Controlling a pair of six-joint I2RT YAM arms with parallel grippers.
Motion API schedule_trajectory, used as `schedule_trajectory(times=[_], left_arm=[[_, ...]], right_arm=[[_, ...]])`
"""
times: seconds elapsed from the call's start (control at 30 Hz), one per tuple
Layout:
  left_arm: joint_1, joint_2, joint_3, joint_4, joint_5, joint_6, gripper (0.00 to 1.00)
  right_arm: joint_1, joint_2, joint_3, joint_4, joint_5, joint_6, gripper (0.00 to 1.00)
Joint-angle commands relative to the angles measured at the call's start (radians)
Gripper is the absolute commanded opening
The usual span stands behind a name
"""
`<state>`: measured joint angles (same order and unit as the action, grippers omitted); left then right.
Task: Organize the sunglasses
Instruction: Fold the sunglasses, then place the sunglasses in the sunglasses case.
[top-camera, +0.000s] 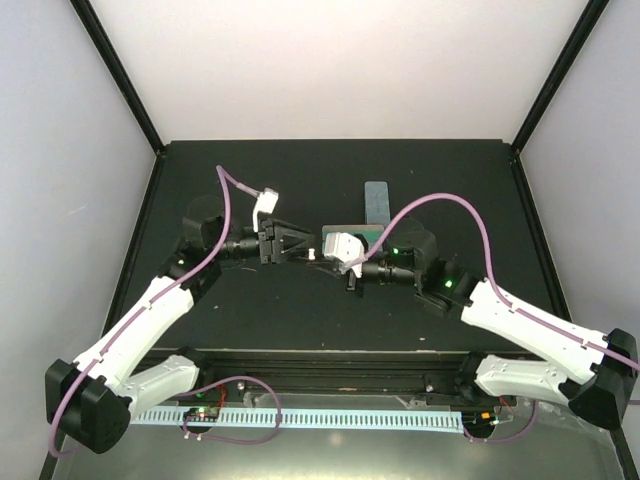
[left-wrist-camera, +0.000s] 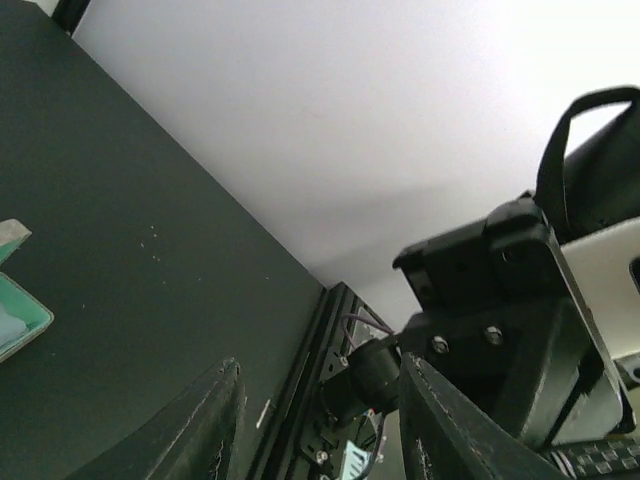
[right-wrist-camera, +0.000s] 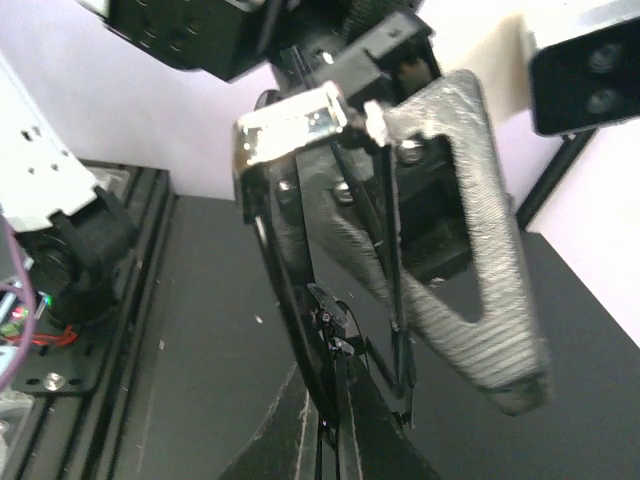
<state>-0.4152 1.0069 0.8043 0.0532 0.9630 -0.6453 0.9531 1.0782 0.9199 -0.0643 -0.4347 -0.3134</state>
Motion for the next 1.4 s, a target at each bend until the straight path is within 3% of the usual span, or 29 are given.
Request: schedule_trajectory(times=[0.0, 0.1, 0.33, 0.47, 0.73, 1.03, 1.37], left_arm=[[-0.006, -0.013, 0.049, -0.011, 0.033, 0.094, 0.44], [-0.005, -0.057, 0.065, -0.096, -0.106, 0.144, 0.43], [-0.002, -0.256, 0.042, -0.335, -0.909, 0.137, 0.45], [0.0, -0.382, -0.009, -0.378, -1.108, 0.109, 0.48], [-0.001, -0.533, -0.071, -0.435, -1.132, 0.09, 0.48], [0.0, -0.557, -0.152, -0.432, -1.023, 0.053, 0.48], [0.0, -0.545, -0.204, -0.412, -0.973, 0.042, 0.48]], right_arm=[[0.004, 0.032, 0.096, -0.136, 0.114, -0.04, 0.01], [0.004, 0.041, 0.111, -0.199, 0.174, -0.088, 0.01], [0.006, 0.068, 0.165, -0.411, 0.465, -0.183, 0.01], [0.007, 0.159, 0.237, -0.543, 0.677, -0.193, 0.01], [0.009, 0.457, 0.395, -0.79, 0.936, -0.142, 0.01], [-0.018, 0.741, 0.526, -0.873, 0.998, -0.185, 0.01], [-0.046, 0.897, 0.648, -0.972, 0.998, -0.223, 0.01]])
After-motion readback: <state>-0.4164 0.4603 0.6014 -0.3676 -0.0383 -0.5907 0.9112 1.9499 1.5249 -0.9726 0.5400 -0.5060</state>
